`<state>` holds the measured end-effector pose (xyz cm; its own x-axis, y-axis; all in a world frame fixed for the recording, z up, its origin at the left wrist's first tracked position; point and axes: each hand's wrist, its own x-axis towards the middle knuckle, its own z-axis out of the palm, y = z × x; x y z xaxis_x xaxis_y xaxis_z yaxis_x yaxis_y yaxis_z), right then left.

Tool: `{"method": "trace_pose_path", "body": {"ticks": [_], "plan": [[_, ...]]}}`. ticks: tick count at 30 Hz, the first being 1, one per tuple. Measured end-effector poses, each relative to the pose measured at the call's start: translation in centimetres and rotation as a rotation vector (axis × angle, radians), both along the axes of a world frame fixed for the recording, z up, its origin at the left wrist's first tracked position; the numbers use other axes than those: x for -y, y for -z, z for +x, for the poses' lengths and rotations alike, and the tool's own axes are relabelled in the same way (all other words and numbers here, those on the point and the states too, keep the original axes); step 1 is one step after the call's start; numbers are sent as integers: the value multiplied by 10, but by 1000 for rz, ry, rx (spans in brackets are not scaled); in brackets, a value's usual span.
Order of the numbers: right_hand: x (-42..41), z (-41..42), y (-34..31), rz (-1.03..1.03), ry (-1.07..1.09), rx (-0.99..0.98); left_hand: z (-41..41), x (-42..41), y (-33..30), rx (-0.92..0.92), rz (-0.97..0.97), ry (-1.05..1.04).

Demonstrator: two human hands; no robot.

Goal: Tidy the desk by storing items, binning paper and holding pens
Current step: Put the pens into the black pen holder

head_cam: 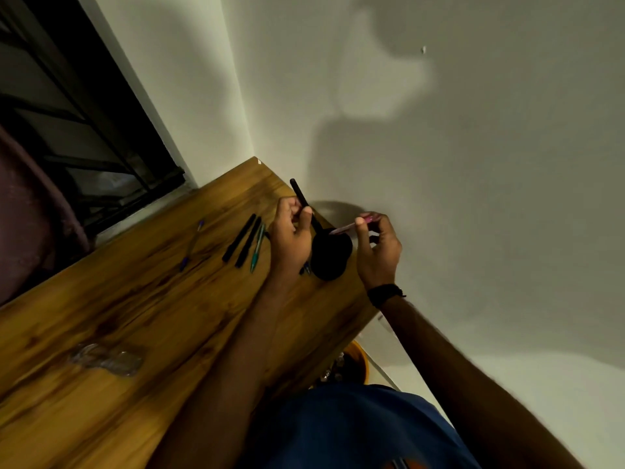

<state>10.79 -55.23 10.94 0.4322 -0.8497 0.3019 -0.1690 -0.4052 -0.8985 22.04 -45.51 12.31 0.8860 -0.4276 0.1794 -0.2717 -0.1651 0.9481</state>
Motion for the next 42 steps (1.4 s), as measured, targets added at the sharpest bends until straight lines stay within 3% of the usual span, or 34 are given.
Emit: {"method": "trace_pose_path", "body": {"ticks": [6,11,13,16,20,25,28,34,42], "plan": [[0,-9,-3,47,-17,48,-2,-1,9,-50,59,8],[4,-6,24,28,-96,-211,-6,-1,21,-204,284,12],[6,-1,37,117,-134,-359,-6,1,29,-330,392,19],[11,7,47,333,-236,-499,-8,3,34,-691,414,-13],[8,0,46,603,-455,-358,-9,-2,38,-977,414,0],[9,-25,44,612,-617,-233,-4,-7,43,-1067,465,73],[7,-33,44,574,-640,-172,-11,-8,35,-1094,489,106],[7,-31,49,688,-329,-14,-22,-15,45,-933,457,96],[16,-32,60,662,-452,-90,-23,-19,49,-595,337,262]]}}
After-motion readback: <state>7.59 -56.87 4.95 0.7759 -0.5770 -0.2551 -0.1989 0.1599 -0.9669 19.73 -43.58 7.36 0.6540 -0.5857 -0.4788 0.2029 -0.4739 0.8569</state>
